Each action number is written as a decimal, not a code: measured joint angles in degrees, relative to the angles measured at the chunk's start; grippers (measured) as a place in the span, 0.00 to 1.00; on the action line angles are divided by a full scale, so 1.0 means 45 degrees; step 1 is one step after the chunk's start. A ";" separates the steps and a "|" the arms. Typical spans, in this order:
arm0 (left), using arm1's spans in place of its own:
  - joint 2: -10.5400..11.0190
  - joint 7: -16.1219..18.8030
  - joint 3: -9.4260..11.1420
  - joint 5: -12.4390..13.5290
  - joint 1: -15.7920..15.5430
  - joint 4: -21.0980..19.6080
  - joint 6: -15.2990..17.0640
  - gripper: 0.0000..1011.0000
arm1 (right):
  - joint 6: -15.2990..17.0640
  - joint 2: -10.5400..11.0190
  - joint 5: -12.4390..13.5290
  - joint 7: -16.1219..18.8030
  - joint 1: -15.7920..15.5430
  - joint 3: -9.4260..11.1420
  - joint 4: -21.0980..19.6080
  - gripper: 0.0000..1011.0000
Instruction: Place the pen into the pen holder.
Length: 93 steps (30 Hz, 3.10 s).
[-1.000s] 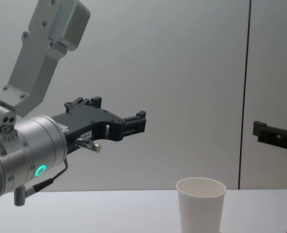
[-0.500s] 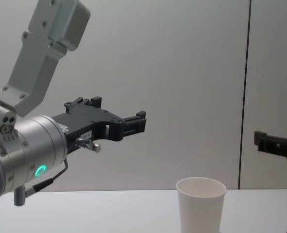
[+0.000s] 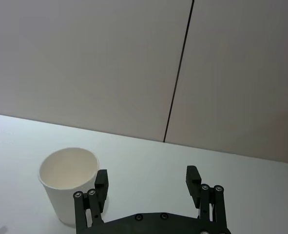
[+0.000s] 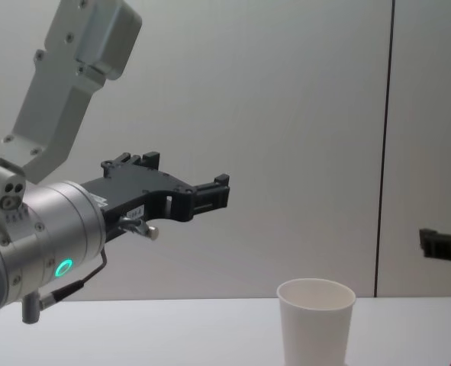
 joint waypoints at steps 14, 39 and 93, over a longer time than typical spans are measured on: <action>0.0000 0.0000 0.0000 0.0000 0.0000 0.0000 0.0000 0.99 | 0.2125 -0.0524 -0.0292 -0.0282 0.1029 0.0145 0.0943 0.99; 0.0000 -0.0001 0.0000 0.0000 0.0001 0.0000 0.0000 0.99 | 0.4725 -0.1696 -0.0581 -0.0616 0.3352 0.0310 0.4231 0.99; -0.0001 0.0000 0.0000 0.0000 0.0001 0.0000 0.0000 0.99 | 0.4820 -0.2948 -0.0615 -0.0618 0.6342 0.0685 1.0138 0.78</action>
